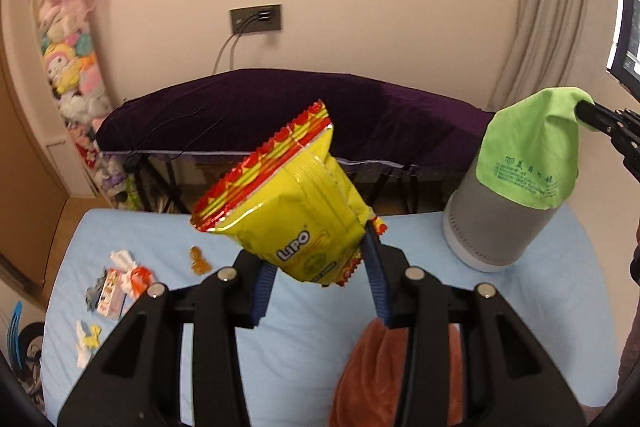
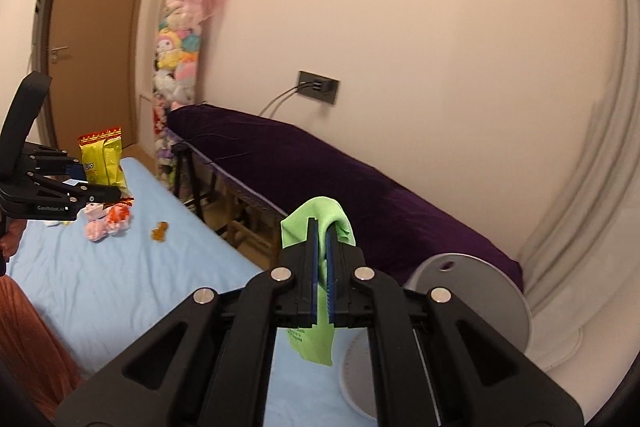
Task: Collect trash
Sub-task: 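Carry the wrapper and green cloth to the grey bin and release both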
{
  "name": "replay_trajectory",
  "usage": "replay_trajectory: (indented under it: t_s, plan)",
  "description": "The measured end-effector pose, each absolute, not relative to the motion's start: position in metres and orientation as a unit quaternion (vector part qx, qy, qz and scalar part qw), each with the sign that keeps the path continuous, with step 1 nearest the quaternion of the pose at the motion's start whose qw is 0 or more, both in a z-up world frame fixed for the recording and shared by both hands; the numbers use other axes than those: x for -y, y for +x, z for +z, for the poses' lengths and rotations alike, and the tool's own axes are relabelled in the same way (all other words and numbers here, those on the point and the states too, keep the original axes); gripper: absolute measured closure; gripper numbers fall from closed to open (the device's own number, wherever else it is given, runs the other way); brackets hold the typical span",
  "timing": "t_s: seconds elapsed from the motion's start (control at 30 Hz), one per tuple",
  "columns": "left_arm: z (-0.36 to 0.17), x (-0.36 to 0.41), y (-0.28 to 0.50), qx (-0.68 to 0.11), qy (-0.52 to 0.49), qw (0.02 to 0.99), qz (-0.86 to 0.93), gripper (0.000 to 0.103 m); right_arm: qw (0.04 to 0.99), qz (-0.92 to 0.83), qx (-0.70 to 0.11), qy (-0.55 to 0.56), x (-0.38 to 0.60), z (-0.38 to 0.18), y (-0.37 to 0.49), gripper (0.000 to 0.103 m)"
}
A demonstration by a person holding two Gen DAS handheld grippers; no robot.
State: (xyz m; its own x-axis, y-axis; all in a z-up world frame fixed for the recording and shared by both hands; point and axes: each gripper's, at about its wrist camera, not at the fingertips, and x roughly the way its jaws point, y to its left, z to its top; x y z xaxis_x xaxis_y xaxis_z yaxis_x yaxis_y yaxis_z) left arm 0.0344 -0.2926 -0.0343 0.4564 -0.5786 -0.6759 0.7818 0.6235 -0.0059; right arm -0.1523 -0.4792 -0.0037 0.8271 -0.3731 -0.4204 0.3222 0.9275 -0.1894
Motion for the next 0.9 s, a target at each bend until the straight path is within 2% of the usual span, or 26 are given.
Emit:
replay_trajectory:
  t_s: [0.3,0.57,0.83,0.9]
  plan:
    - [-0.007,0.428,-0.023,-0.29,0.192,0.781,-0.518,0.063,0.936,-0.273,-0.218,-0.035,0.57,0.015,-0.238,0.1]
    - [0.003,0.532,-0.069,-0.27,0.212,0.729,-0.593,0.062,0.928,-0.296,-0.223,-0.025,0.617,0.016,-0.264,0.1]
    - [-0.02,0.585,-0.083,-0.292,0.226,0.692,-0.62,0.061,0.926,-0.294,-0.235,-0.019,0.649,0.012,-0.263,0.1]
    - [-0.024,0.592,-0.082,-0.294,0.225,0.689,-0.623,0.057,0.926,-0.29,-0.24,-0.015,0.655,0.008,-0.258,0.1]
